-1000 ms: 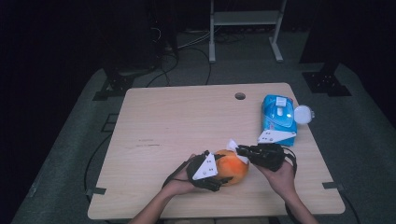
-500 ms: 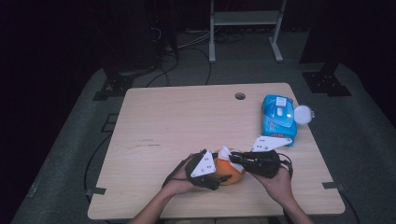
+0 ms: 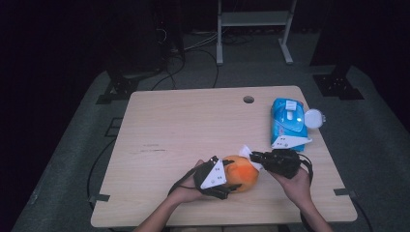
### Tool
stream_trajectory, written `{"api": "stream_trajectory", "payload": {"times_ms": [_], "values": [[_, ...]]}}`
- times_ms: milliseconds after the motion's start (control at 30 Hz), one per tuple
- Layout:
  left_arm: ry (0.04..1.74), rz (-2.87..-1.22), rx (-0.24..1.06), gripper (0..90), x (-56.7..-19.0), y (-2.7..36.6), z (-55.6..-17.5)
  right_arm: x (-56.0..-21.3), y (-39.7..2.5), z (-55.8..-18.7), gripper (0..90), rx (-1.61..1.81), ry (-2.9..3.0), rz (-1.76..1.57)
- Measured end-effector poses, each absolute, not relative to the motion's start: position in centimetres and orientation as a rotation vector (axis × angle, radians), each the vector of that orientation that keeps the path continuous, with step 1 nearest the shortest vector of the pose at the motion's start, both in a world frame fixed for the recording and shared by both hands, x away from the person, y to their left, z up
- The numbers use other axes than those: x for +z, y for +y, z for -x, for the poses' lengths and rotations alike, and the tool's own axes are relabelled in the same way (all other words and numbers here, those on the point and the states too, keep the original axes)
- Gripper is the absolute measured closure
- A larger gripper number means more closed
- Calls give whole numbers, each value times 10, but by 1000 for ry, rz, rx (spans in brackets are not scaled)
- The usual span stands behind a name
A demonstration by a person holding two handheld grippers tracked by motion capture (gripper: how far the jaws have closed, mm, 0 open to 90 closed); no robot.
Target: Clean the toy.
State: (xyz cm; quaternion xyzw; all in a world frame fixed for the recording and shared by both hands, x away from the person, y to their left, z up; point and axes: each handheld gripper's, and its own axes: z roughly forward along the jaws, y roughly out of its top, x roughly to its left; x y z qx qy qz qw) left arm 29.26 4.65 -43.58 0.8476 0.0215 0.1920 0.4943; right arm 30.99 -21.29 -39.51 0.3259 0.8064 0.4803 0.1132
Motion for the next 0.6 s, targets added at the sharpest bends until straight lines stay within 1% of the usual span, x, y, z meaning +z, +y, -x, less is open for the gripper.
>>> {"api": "stream_trajectory", "payload": {"times_ms": [67,100,300,433,500,600], "values": [[193,-2004,384,276,-436,52,-304,-391,-210,-307,823,1439,2351,-936],[229,-1992,370,275,-435,54,-306,-389,-206,-304,823,1455,2353,-909],[351,-1954,312,273,-436,63,-315,-383,-177,-292,821,1461,2370,-760],[482,-1902,245,272,-437,72,-326,-389,-186,-301,822,1424,2343,-809],[528,-1874,209,270,-438,76,-331,-397,-194,-308,822,1418,2343,-884],[559,-1851,198,268,-440,76,-333,-400,-196,-310,821,1435,2337,-915]]}}
